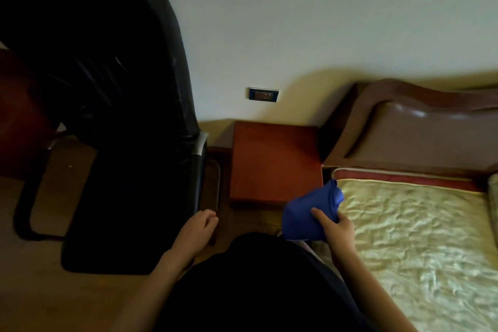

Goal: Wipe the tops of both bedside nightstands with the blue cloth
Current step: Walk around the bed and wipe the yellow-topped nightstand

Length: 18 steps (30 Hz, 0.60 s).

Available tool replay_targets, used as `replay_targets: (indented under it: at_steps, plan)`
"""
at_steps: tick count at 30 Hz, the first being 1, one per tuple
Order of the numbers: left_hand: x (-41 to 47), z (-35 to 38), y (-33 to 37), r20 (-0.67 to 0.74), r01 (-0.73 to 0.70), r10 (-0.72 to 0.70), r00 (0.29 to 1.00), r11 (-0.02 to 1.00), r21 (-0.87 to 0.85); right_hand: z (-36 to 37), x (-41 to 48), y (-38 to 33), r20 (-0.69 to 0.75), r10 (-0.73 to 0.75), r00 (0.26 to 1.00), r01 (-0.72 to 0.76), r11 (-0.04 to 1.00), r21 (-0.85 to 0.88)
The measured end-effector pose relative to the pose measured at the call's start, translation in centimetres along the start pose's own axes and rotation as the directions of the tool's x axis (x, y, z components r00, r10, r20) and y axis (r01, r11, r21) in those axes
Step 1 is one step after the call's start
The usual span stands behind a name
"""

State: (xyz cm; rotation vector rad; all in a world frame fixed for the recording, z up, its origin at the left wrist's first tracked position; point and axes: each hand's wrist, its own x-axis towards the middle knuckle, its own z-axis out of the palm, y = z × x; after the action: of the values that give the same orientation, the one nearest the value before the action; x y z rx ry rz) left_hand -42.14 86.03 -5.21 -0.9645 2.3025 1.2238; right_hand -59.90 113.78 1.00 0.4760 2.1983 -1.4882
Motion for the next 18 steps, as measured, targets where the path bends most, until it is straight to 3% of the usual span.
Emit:
replay_targets:
  at_steps: [3, 7, 10, 13, 18]
  plan:
    - [-0.5, 0.4, -2.2, 0.093, 0.025, -0.030, 0.995, 0.998, 0.052, -0.9, -2.1, 2.0, -0.076, 0.060, 0.995, -0.052, 0.994, 0.100]
    - [0.3, 0.2, -0.9, 0.072, -0.118, 0.112, 0.991, 0.990, 0.074, -3.3, -5.1, 3.6, -0.148, 0.103, 0.984, -0.071, 0.976, 0.204]
    - [1.7, 0.8, 2.8, 0.136, -0.252, 0.236, 0.962, 0.961, 0.115, -5.8, -8.3, 4.7, -0.245, 0.117, 0.962, -0.041, 0.955, 0.294]
    - [2.5, 2.3, 7.4, 0.252, -0.420, 0.370, 0.894, 0.889, 0.184, -8.5, -12.7, 6.9, -0.362, 0.152, 0.920, 0.007, 0.915, 0.403]
    - [-0.3, 8.1, 12.7, 0.494, -0.680, 0.507, 0.706, 0.679, 0.276, -11.4, -23.4, 14.3, -0.553, 0.288, 0.782, 0.077, 0.835, 0.545]
